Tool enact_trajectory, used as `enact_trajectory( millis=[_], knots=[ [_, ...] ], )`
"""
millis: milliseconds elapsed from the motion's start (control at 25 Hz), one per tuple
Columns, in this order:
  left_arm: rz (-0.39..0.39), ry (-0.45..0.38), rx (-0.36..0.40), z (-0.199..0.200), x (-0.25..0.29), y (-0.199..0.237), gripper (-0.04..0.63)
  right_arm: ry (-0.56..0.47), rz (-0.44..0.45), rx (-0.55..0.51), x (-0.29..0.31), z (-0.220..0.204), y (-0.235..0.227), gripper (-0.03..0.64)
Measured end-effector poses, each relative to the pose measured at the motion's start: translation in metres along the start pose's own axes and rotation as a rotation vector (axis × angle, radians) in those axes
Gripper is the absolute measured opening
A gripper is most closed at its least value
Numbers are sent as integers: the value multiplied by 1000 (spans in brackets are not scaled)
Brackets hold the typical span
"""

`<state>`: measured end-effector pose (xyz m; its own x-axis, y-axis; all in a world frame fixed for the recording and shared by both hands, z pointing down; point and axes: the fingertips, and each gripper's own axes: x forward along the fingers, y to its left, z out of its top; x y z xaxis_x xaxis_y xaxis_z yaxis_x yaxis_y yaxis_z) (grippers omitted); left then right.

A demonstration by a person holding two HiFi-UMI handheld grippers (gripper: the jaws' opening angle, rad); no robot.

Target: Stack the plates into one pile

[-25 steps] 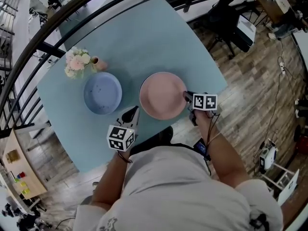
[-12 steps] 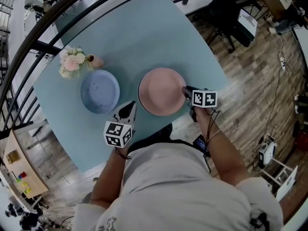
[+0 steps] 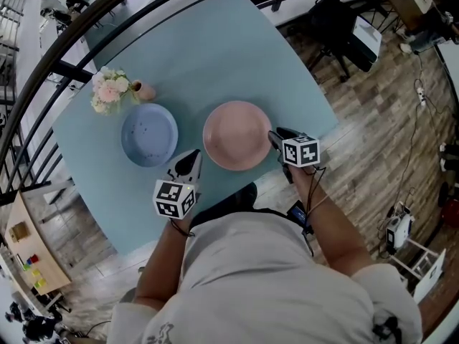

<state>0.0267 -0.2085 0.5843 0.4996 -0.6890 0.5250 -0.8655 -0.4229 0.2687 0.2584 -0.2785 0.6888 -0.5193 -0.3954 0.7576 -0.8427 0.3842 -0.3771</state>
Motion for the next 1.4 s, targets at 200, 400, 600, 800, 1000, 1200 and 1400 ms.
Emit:
enact_trajectory(
  millis=[200, 400, 600, 800, 1000, 1200, 1400],
  knots=[
    [6, -16, 15, 1, -11, -11, 5, -35, 29, -99, -20, 4, 21, 144],
    [16, -57, 41, 9, -28, -29, 5, -96, 39, -210, -52, 8, 39, 146],
    [20, -98, 82, 13, -50, -55, 5, -178, 66, -322, -95, 8, 64, 145],
    [31, -124, 91, 5, -67, -80, 5, -240, 93, -447, -136, 3, 91, 141],
    [39, -163, 122, 11, -87, -105, 5, -303, 131, -521, -168, -2, 112, 140],
    [63, -186, 115, 8, -109, -119, 5, -329, 151, -568, -182, -8, 128, 137],
    [104, -221, 87, 15, -133, -116, 5, -344, 183, -579, -189, -11, 144, 137]
  ],
)
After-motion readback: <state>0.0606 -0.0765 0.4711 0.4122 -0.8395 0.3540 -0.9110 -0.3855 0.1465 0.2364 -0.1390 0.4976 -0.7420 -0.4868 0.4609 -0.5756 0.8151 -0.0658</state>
